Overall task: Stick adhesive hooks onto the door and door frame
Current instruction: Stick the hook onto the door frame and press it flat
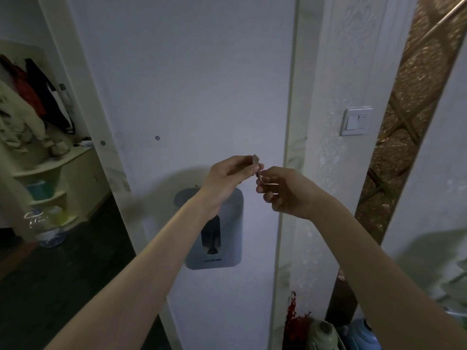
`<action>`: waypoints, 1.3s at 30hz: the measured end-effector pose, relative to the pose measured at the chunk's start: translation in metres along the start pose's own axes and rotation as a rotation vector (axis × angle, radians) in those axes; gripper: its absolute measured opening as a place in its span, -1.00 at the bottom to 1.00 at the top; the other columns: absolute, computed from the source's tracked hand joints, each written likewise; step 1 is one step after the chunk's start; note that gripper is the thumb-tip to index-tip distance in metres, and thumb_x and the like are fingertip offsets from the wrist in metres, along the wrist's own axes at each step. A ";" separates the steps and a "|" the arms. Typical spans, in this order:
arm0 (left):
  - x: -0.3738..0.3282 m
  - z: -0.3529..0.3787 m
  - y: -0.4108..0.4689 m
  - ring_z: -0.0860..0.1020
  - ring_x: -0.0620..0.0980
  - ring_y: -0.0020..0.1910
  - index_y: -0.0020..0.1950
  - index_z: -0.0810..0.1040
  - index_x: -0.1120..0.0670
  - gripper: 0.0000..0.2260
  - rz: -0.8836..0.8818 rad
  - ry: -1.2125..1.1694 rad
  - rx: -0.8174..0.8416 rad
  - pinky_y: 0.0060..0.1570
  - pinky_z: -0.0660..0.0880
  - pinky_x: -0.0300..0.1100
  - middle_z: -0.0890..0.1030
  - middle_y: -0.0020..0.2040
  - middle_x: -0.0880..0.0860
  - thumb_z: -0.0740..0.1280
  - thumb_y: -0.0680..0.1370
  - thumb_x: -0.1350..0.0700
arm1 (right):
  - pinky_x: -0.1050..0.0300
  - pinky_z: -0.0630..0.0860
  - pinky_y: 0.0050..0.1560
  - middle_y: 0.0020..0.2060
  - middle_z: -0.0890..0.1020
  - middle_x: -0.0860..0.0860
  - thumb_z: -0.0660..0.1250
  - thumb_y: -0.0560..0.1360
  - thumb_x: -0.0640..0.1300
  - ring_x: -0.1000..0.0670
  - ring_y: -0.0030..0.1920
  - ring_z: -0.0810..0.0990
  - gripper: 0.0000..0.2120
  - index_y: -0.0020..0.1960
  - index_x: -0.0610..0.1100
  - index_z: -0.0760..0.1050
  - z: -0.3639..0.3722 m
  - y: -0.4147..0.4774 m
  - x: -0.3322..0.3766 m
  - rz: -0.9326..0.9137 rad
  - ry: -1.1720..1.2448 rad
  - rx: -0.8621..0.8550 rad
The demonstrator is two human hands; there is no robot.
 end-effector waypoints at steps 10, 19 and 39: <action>-0.006 0.032 0.023 0.70 -0.17 0.18 0.34 0.64 0.11 -0.70 0.028 0.040 0.104 0.16 0.54 -0.40 0.77 0.17 -0.01 0.47 0.61 0.14 | 0.29 0.35 -0.39 -0.33 0.59 0.04 0.36 0.57 -0.09 0.09 -0.38 0.49 -0.83 -0.17 -0.08 0.65 -0.035 -0.007 0.004 -0.017 0.027 -0.054; -0.006 0.063 0.045 0.70 -0.32 -0.01 0.35 0.63 0.10 -0.70 -0.009 0.043 0.123 -0.08 0.51 -0.51 0.76 0.07 -0.08 0.45 0.63 0.09 | 0.26 0.47 -0.22 -0.29 0.64 0.05 0.39 0.61 -0.02 0.10 -0.32 0.56 -0.82 -0.08 -0.10 0.66 -0.068 -0.006 0.012 -0.174 0.069 -0.119; 0.009 0.092 0.112 0.73 0.12 -0.20 -0.22 0.64 -0.07 -0.82 -0.001 0.330 -0.258 0.08 0.68 0.12 0.77 -0.18 0.06 0.48 0.57 -0.04 | 0.31 0.52 -0.36 -0.31 0.63 -0.05 0.29 0.65 -0.16 0.09 -0.42 0.56 -0.81 -0.05 -0.18 0.64 -0.115 0.040 0.027 -0.304 -0.006 -0.377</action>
Point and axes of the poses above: each hand's wrist, its own y-axis towards the middle knuckle, its own z-axis out of the palm, x = y × z, the point moved 5 cm from there along y, towards the middle knuckle
